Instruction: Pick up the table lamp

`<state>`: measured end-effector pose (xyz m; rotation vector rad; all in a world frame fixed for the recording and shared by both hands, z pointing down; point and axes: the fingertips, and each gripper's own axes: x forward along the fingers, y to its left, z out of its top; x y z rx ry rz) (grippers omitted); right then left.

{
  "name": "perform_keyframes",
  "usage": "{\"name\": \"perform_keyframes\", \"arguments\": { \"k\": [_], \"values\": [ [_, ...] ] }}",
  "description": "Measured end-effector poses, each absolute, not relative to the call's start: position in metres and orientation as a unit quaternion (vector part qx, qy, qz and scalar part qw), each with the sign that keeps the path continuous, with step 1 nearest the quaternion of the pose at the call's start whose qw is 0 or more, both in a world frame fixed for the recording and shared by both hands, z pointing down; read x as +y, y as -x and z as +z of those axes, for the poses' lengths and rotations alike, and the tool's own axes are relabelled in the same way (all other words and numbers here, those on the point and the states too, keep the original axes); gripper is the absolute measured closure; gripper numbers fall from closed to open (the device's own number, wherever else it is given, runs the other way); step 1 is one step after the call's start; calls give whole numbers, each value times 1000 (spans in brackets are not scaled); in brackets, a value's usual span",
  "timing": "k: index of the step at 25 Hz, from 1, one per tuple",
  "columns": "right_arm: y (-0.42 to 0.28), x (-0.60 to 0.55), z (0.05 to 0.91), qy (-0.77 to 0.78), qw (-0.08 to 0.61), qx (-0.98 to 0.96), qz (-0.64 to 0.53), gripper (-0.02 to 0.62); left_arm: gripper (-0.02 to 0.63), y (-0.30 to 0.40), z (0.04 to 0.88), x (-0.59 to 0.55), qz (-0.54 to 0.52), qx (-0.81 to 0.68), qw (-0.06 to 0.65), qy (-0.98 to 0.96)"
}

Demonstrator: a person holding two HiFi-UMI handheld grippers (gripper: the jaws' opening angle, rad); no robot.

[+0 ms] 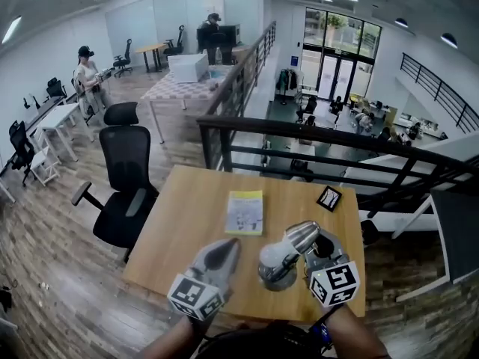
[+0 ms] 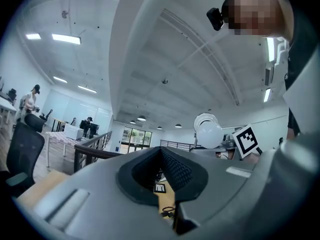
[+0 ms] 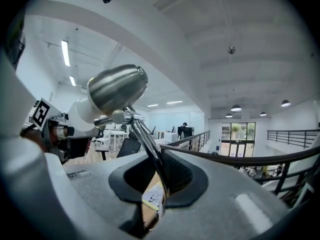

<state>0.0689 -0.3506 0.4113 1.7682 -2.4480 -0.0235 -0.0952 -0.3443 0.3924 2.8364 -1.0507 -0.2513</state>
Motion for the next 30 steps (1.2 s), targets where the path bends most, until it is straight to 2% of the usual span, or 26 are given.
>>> {"name": "perform_keyframes", "arguments": {
  "k": [30],
  "values": [
    [-60,-322,417,-605,71,-793,6,541,604,99,396,-328,-94,-314,50,-944]
  ]
}}
